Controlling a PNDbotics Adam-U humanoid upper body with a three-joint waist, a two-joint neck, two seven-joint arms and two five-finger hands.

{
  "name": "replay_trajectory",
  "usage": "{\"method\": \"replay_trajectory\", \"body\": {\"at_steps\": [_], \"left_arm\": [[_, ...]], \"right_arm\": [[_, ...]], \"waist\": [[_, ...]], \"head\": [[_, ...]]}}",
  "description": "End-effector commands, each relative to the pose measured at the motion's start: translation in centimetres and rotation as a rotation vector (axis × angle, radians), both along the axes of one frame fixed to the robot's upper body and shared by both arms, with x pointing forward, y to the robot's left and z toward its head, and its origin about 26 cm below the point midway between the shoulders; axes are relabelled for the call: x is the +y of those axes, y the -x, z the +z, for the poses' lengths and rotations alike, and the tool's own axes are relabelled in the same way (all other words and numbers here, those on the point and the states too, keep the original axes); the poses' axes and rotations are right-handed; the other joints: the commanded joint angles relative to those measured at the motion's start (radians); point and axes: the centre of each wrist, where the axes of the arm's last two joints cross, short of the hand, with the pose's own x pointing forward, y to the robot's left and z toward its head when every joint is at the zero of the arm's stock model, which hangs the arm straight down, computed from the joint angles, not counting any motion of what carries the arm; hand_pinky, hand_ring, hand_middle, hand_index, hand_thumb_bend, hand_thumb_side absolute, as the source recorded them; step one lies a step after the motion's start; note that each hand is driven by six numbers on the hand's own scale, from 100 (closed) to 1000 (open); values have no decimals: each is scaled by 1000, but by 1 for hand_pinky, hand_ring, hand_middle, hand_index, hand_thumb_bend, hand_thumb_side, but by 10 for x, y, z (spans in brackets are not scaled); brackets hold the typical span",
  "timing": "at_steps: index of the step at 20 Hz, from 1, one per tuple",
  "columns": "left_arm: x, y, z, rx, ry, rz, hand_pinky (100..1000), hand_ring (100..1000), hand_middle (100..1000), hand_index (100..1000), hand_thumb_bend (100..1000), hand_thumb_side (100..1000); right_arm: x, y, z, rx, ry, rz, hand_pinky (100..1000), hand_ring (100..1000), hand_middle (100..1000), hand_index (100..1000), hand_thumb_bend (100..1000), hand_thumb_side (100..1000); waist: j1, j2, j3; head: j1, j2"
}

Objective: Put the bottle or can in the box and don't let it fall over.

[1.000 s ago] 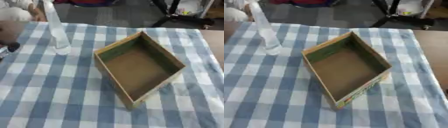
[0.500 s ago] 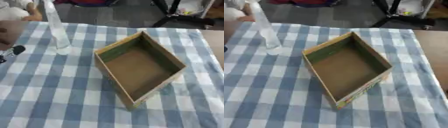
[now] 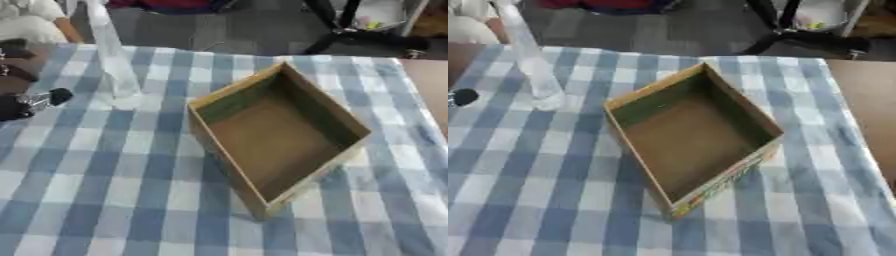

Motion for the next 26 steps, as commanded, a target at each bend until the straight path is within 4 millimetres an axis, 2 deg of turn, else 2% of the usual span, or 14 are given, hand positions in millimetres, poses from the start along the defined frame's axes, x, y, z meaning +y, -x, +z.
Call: {"method": "replay_trajectory", "body": {"at_steps": [1,10,26], "left_arm": [[5,-2,16,2,-54,4,975,636,775,930,856,360],[-3,-19,18,26,-34,-37,978,634,774,932,866,349],[-12,-34,21,39,-25,-52,986,645,786,965,897,345]], "right_arm": [[-2,0,9,-20,28,9,829,906,1000,854,100,724],[-1,-1,9,-15,30,20,828,905,1000,853,100,727],[1,-3,10,-7,31,30,827,902,1000,851,100,731]], "waist": [[3,-25,-2],[3,-27,-4],[6,-26,-6]], "head": [[4,-8],[13,-10],[34,-21]]}}
